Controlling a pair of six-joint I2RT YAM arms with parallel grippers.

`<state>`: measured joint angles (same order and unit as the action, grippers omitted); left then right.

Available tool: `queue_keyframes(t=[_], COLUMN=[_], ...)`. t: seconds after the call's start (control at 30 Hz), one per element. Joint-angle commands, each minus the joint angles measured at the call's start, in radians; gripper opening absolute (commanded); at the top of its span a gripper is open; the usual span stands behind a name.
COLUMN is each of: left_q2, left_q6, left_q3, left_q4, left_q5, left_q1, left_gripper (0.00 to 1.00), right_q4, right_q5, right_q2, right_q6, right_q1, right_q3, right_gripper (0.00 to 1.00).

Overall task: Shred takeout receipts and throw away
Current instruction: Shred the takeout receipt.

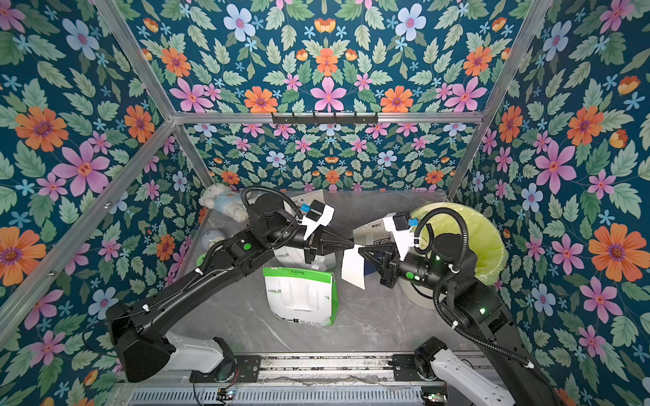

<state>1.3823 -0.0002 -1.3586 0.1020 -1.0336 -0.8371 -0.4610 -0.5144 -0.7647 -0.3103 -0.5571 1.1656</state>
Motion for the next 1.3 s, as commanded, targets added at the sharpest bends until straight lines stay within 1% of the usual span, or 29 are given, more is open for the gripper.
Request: queue_keyframes(t=[0.0, 0.03, 0.07, 0.1, 0.13, 0.17, 0.23, 0.4, 0.5, 0.6, 0.67, 0.77, 1.17, 1.27], left_q2=[-0.006, -0.006, -0.006, -0.006, -0.006, -0.008, -0.008, -0.007, -0.006, -0.009, -0.011, -0.011, -0.007, -0.008], left_q6=[0.008, 0.011, 0.015, 0.018, 0.024, 0.028, 0.039, 0.041, 0.042, 0.047, 0.051, 0.051, 0.054, 0.054], left_q3=[-0.002, -0.003, -0.004, -0.004, -0.004, -0.004, -0.002, -0.003, -0.002, -0.002, -0.001, -0.002, -0.002, -0.002], left_q4=[0.018, 0.014, 0.008, 0.003, -0.003, -0.01, -0.023, -0.027, -0.028, -0.039, -0.041, -0.041, -0.04, -0.041], left_q5=[0.008, 0.012, 0.016, 0.019, 0.022, 0.023, 0.029, 0.033, 0.035, 0.041, 0.043, 0.044, 0.05, 0.052], left_q1=[-0.002, -0.003, -0.003, -0.003, -0.005, -0.005, -0.007, -0.009, -0.011, -0.013, -0.013, -0.014, -0.016, -0.017], left_gripper=[0.0, 0.0, 0.0, 0.0, 0.0, 0.0, 0.0, 0.0, 0.0, 0.0, 0.0, 0.0, 0.0, 0.0], right_q4=[0.007, 0.004, -0.005, -0.015, -0.03, -0.04, -0.04, -0.018, -0.022, -0.004, -0.003, 0.006, 0.016, 0.016], right_q5=[0.042, 0.066, 0.097, 0.124, 0.134, 0.137, 0.121, 0.025, 0.014, 0.011, 0.008, 0.001, -0.015, -0.012], right_q2=[0.002, 0.002, 0.004, 0.006, 0.008, 0.008, 0.012, -0.012, -0.026, -0.022, -0.024, -0.02, -0.032, -0.033], right_q6=[0.011, 0.013, 0.011, 0.015, 0.025, 0.036, 0.038, 0.034, 0.039, 0.039, 0.039, 0.038, 0.037, 0.036], right_q1=[-0.001, 0.0, -0.001, 0.0, -0.001, 0.0, 0.0, 0.0, -0.001, -0.001, 0.0, 0.0, -0.001, 0.0], right_q3=[0.006, 0.006, 0.005, 0.005, 0.005, 0.007, 0.008, 0.024, 0.034, 0.031, 0.031, 0.026, 0.031, 0.029], right_gripper=[0.0, 0.0, 0.08, 0.24, 0.34, 0.4, 0.44, 0.44, 0.41, 0.33, 0.24, 0.18, 0.18, 0.17])
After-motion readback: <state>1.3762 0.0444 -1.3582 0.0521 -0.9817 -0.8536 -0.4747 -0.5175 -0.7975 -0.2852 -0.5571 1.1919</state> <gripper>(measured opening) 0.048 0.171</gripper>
